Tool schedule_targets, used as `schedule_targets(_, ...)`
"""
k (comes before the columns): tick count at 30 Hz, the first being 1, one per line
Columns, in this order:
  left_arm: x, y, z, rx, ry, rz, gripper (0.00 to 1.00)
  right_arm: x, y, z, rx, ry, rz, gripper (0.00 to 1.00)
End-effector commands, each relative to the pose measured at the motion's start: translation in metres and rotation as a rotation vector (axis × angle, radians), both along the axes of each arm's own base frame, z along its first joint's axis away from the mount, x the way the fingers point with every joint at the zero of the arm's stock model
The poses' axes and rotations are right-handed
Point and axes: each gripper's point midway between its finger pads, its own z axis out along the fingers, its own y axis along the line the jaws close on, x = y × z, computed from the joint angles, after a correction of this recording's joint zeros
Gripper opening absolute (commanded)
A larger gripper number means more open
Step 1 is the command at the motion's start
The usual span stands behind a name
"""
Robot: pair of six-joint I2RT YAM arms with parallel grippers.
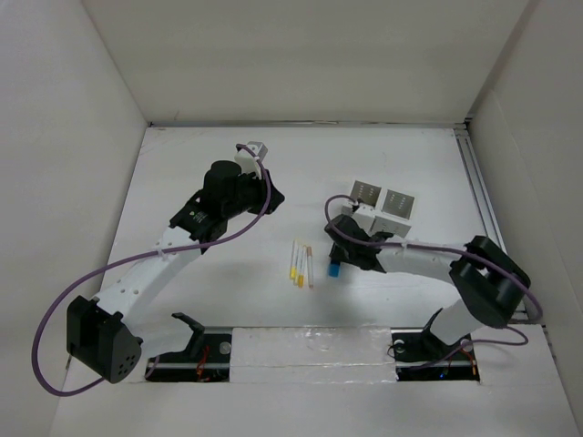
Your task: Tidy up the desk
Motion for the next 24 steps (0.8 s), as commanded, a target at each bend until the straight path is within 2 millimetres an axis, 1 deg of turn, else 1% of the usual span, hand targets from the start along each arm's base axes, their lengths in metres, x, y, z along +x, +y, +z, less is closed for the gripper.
schedule_targets(1,0.005,-0.002,0.028,-0.043,-0.069,-0.001,0.14,-0.004,0.006,0.034,0.088,-0.083,0.028,0.0)
schedule_targets(2,0.005,-0.003,0.026,-0.042,-0.065,-0.003,0.14,-0.002,0.006,0.045,0.105,-0.118,0.038,0.0)
schedule_targets(3,0.003,-0.004,0.026,-0.045,-0.061,-0.011,0.14,0.001,0.007,0.07,0.156,-0.181,0.035,0.0)
schedule_targets(5,0.002,-0.003,0.03,-0.052,-0.072,-0.013,0.14,0.005,0.0,0.091,0.165,-0.252,0.023,0.0)
schedule_targets(6,0.003,-0.002,0.03,-0.051,-0.075,-0.006,0.14,0.006,-0.003,0.11,0.187,-0.298,0.014,0.0)
schedule_targets(7,0.003,-0.003,0.029,-0.049,-0.068,-0.007,0.14,0.014,-0.009,0.135,0.196,-0.365,-0.003,0.0)
schedule_targets(8,0.003,-0.003,0.029,-0.051,-0.069,-0.009,0.14,0.014,-0.009,0.135,0.196,-0.366,-0.003,0.0)
schedule_targets(9,0.003,-0.005,0.027,-0.05,-0.062,-0.016,0.14,0.019,-0.015,0.15,0.206,-0.405,-0.025,0.0)
schedule_targets(11,0.001,-0.006,0.028,-0.057,-0.063,-0.026,0.14,0.033,-0.023,0.172,0.207,-0.477,-0.057,0.0)
schedule_targets(13,0.002,-0.004,0.031,-0.058,-0.072,-0.018,0.14,0.045,-0.036,0.185,0.176,-0.515,-0.107,0.0)
schedule_targets(14,0.002,-0.004,0.031,-0.057,-0.074,-0.012,0.14,0.056,-0.046,0.198,0.169,-0.548,-0.155,0.0)
schedule_targets(15,0.002,-0.004,0.03,-0.057,-0.071,-0.016,0.14,0.064,-0.058,0.203,0.141,-0.574,-0.207,0.0)
schedule_targets(16,0.001,-0.005,0.029,-0.055,-0.066,-0.019,0.14,0.071,-0.065,0.202,0.098,-0.582,-0.214,0.0)
schedule_targets(17,0.0,-0.005,0.03,-0.06,-0.067,-0.027,0.14,0.083,-0.076,0.212,0.095,-0.612,-0.259,0.0)
schedule_targets(18,-0.001,-0.005,0.032,-0.063,-0.072,-0.028,0.14,0.09,-0.086,0.215,0.067,-0.628,-0.298,0.0)
schedule_targets(19,-0.001,-0.004,0.032,-0.064,-0.073,-0.024,0.14,0.096,-0.093,0.214,0.033,-0.628,-0.315,0.0)
schedule_targets(21,0.0,-0.003,0.032,-0.061,-0.079,-0.015,0.14,0.108,-0.107,0.229,0.028,-0.669,-0.377,0.0)
schedule_targets(23,-0.001,-0.005,0.031,-0.062,-0.069,-0.025,0.14,0.117,-0.117,0.236,0.01,-0.703,-0.405,0.0)
schedule_targets(24,-0.001,-0.005,0.031,-0.062,-0.071,-0.026,0.14,0.122,-0.127,0.239,-0.001,-0.715,-0.439,0.0)
